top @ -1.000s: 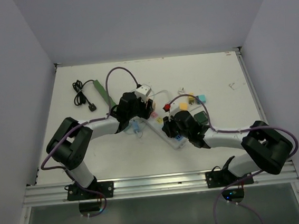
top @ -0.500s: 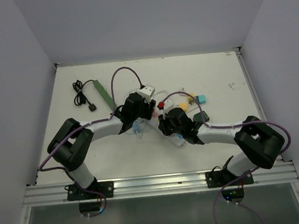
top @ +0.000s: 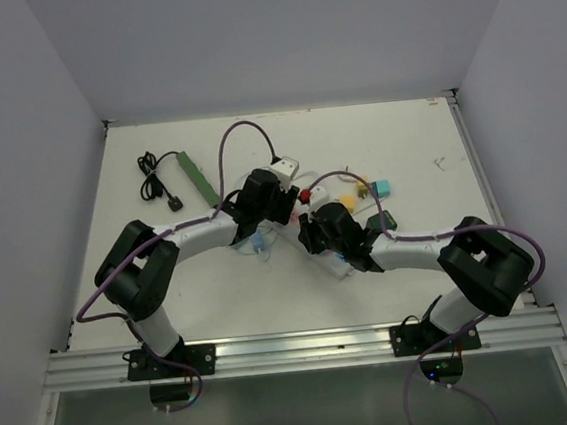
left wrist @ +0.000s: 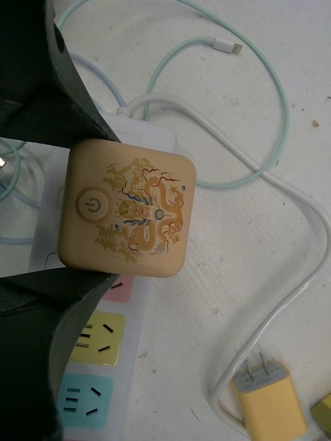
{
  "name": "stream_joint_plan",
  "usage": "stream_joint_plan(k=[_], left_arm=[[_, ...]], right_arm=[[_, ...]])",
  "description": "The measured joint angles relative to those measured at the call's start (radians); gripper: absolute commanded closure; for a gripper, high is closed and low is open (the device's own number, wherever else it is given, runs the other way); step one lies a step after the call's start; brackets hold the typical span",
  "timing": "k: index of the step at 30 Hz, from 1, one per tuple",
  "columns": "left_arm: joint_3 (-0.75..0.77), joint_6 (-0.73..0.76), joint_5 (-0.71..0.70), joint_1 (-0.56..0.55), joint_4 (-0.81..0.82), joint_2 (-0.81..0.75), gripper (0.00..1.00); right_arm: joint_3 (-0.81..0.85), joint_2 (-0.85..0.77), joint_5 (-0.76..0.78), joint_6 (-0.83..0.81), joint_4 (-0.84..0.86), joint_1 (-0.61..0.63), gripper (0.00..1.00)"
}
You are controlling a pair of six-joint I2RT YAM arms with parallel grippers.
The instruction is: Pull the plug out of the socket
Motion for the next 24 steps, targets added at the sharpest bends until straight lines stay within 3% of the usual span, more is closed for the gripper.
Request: stream_joint_plan(k=[7, 16, 21, 24], left_arm=[[-0.056, -0.059, 0.064, 0.045, 0.084, -0.017, 1.00], [-0.132, -0.142, 0.255, 0.159, 0.158, -0.050, 1.00], [-0.139, -0.148, 0.260, 0.167, 0.171, -0.051, 1.00], [-0.142, -0.133, 0.188, 0.135, 0.168, -0.058, 1.00]], right_arm=[[-0.011, 0.001, -0.034, 0.035, 0.022, -0.039, 0.81], [-0.002, 0.021, -0.035, 0.046, 0.053, -0.053, 0.81], [0.000, 0.025, -0.041, 0.048, 0.061, -0.058, 0.81], [0.000, 0.033, -0.055, 0.051, 0.058, -0.066, 0.81]])
